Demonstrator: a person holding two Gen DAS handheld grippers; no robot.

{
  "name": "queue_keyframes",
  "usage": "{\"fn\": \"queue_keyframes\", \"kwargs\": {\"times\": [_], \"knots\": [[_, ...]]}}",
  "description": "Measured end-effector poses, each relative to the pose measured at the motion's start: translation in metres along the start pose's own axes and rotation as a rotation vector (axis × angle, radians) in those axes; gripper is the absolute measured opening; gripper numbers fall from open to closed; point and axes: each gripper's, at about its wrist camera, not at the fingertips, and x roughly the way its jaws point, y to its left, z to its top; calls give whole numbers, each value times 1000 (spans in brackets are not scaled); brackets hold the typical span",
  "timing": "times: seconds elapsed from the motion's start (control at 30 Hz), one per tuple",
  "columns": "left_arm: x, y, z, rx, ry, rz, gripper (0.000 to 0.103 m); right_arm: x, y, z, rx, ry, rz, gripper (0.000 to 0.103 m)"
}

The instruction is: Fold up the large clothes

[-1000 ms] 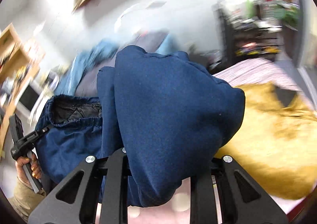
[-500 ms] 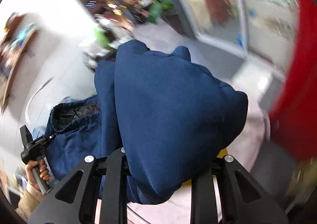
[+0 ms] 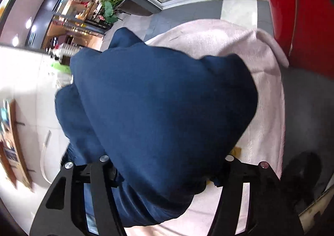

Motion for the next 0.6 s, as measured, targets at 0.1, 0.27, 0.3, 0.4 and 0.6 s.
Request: {"fn": "queue_keyframes", "kwargs": {"times": [0.1,0.27,0.3,0.4,0.6], "knots": [[-11,8,2,-76,23,-92,79,-3,-9,8,66,0,35,63],[-27,64,-6,-582,-22,-574,89,-30,-27,8,220,6,149,63],[-32,69,-6,-612,-32,-580,89,-35,-28,6,237,13,164,63],[-49,63,-7,-453,-52,-424,89,-44,-27,6,286,36,203,68],[-39,19,-54,-99,-47,-27,89,-115,4,10,19,-174,-293,70]]}}
